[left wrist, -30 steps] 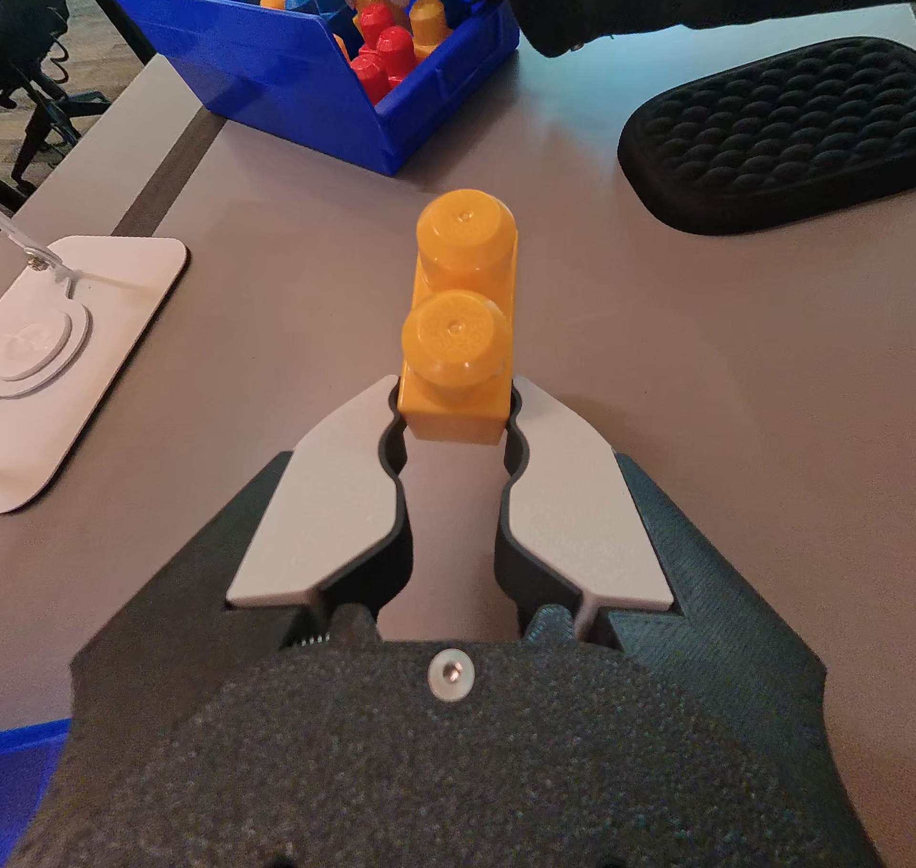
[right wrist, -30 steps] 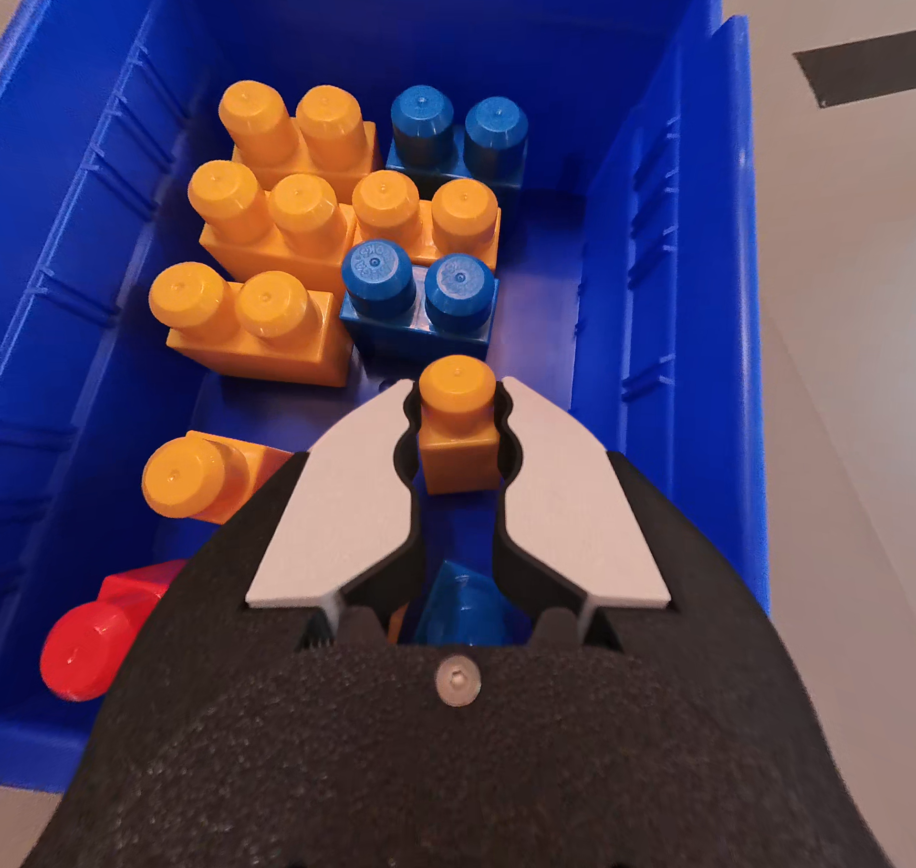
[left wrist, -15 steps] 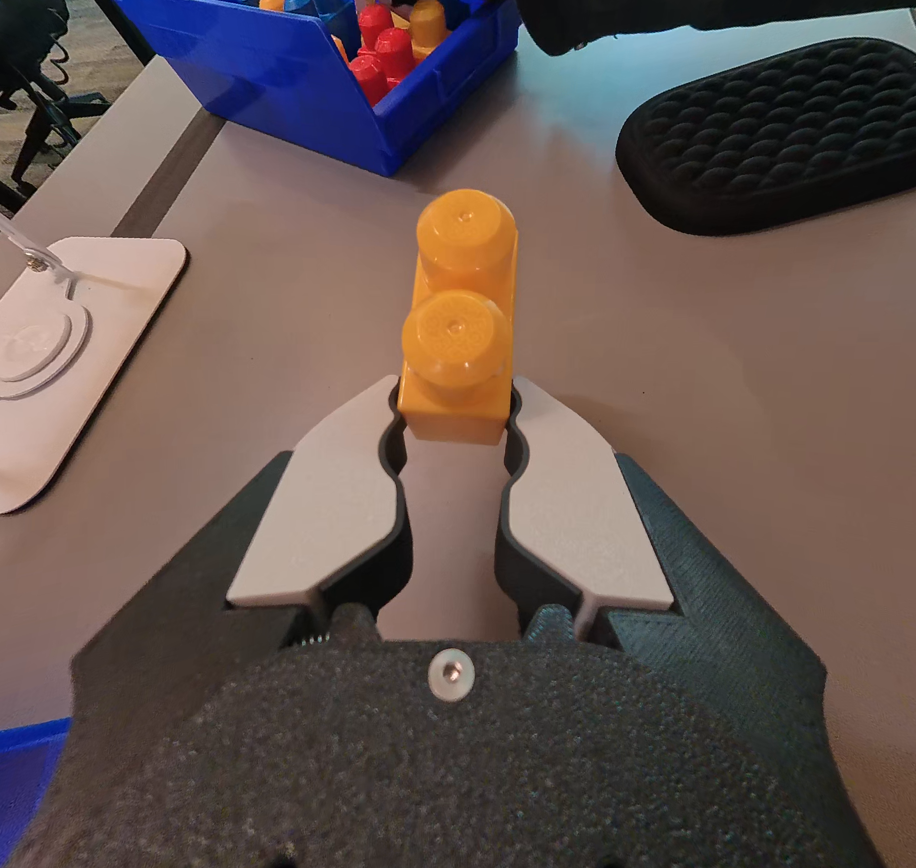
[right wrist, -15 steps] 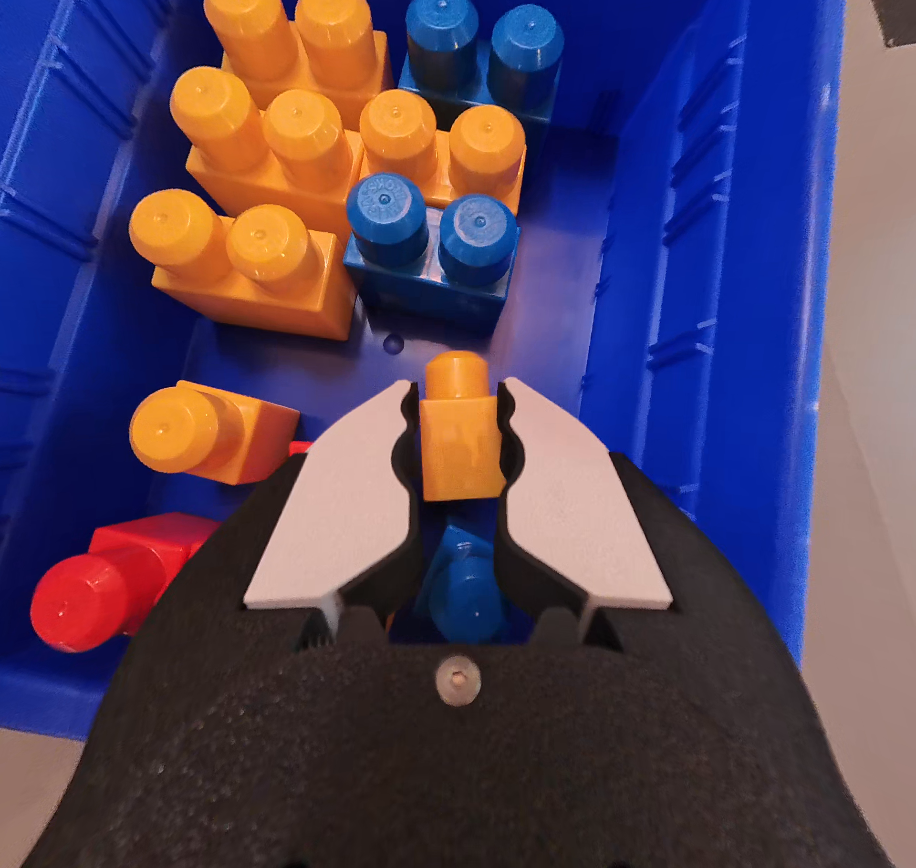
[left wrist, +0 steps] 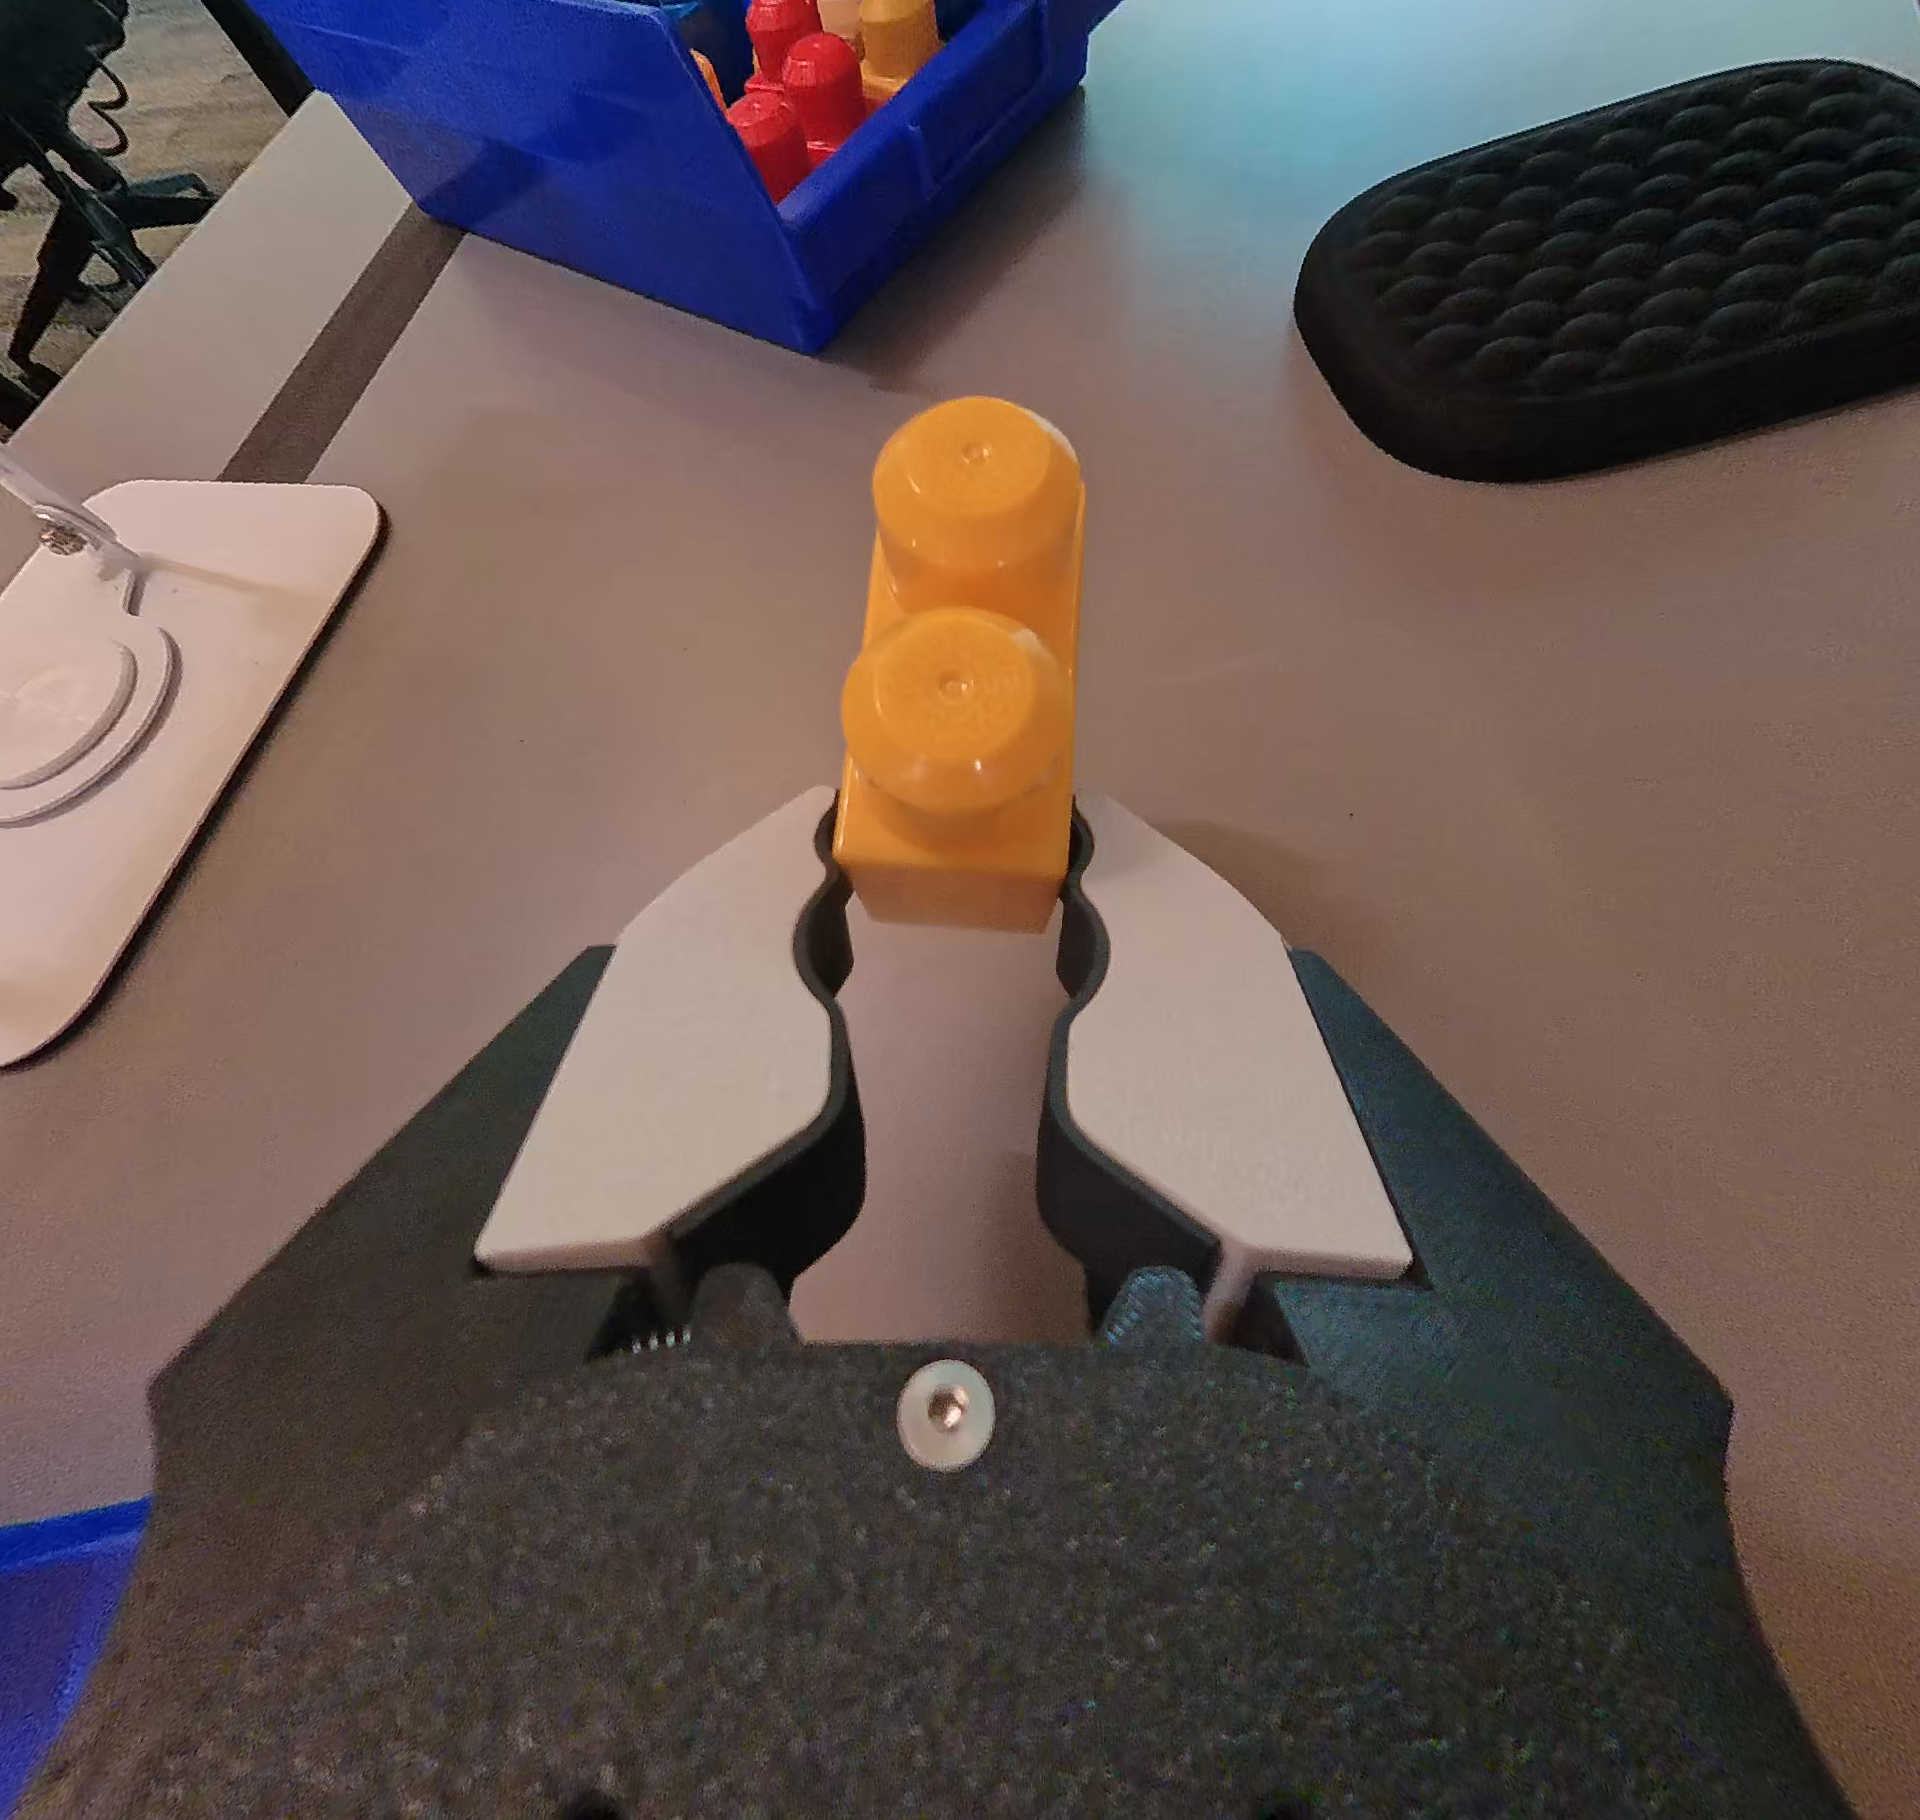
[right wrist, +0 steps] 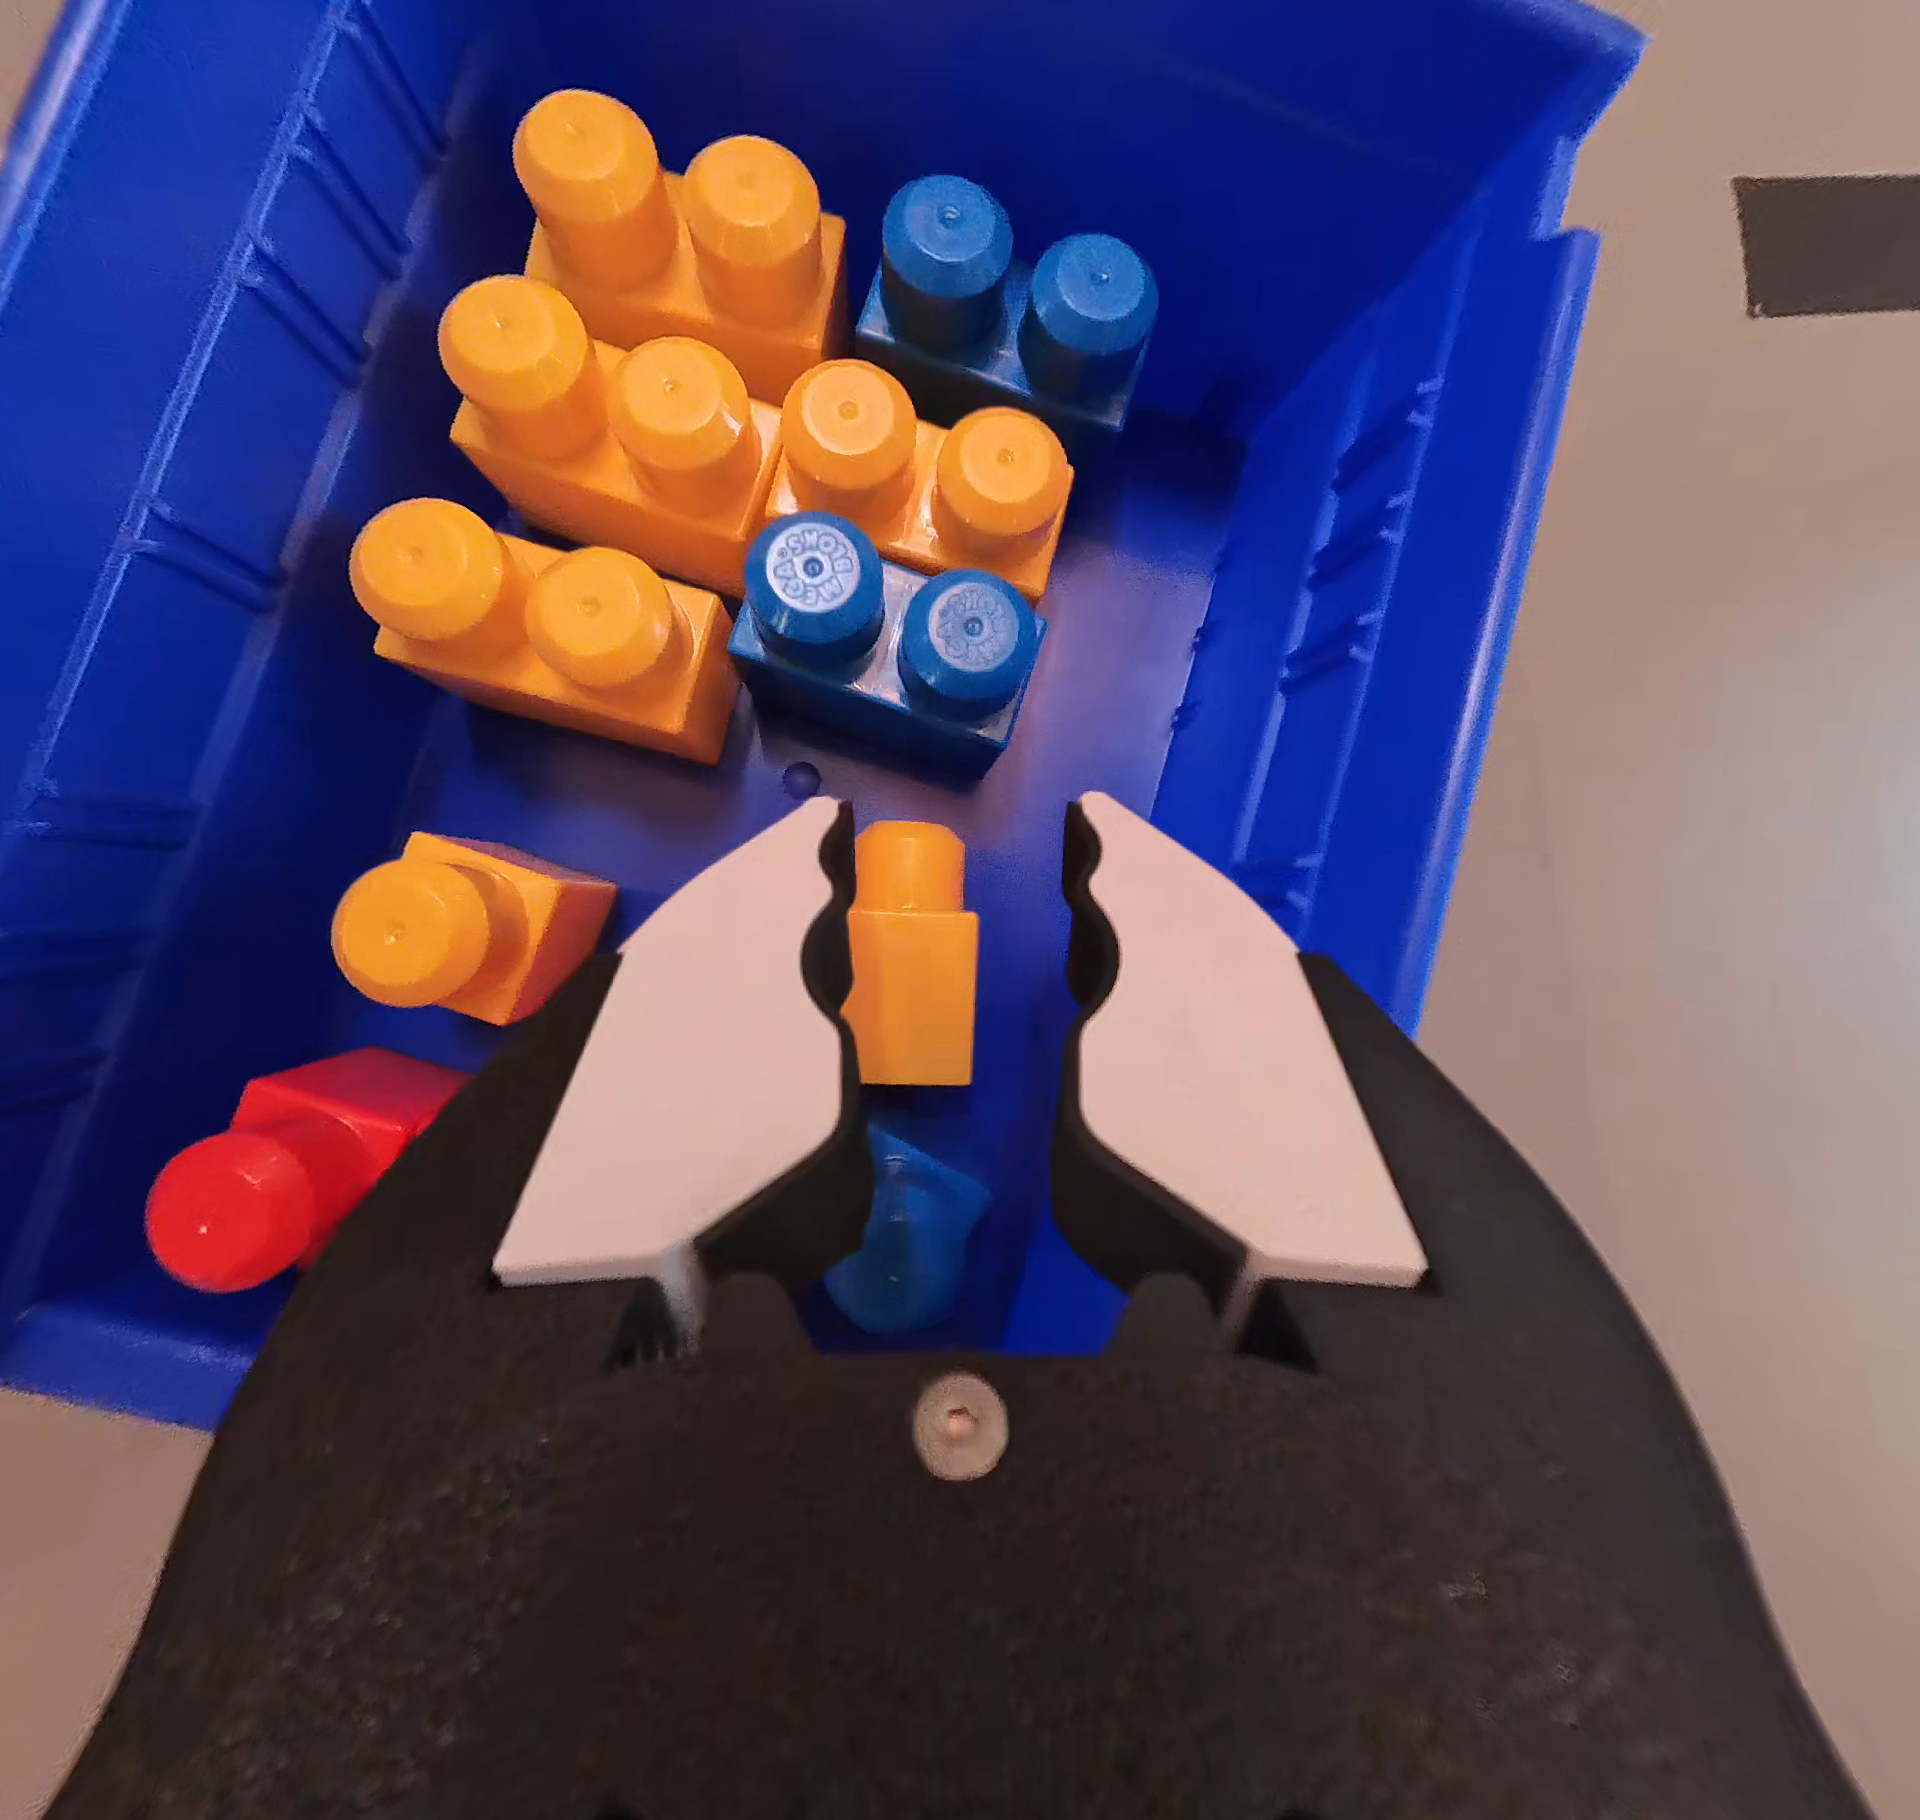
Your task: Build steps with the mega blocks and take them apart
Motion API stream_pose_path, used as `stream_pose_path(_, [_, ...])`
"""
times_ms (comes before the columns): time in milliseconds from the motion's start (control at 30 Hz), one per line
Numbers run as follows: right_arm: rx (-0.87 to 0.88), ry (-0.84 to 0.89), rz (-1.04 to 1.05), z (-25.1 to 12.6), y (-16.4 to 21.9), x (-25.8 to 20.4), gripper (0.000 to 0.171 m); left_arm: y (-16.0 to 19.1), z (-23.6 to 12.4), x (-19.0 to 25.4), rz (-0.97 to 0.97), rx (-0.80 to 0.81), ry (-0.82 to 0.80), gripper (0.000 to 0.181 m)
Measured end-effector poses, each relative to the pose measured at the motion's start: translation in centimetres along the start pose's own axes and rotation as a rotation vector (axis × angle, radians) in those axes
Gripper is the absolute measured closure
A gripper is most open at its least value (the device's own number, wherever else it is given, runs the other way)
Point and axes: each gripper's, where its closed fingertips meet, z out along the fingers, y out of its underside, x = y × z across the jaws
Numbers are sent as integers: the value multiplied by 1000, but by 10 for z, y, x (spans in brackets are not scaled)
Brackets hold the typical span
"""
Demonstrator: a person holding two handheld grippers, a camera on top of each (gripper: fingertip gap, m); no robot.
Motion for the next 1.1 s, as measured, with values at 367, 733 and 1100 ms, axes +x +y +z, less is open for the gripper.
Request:
stream_pose_path(367, [-395,-70,-185,25,18,-2,128,5,1,-2,-7,-13,2,144])
stream_pose_path(733, [-496,-95,-162,43,36,-8,145,9,2,-3,-19,-27,11,144])
stream_pose_path(1100, [-80,-69,-150,16,-3,-11,166,7,2,-1,-6,-26,9,144])
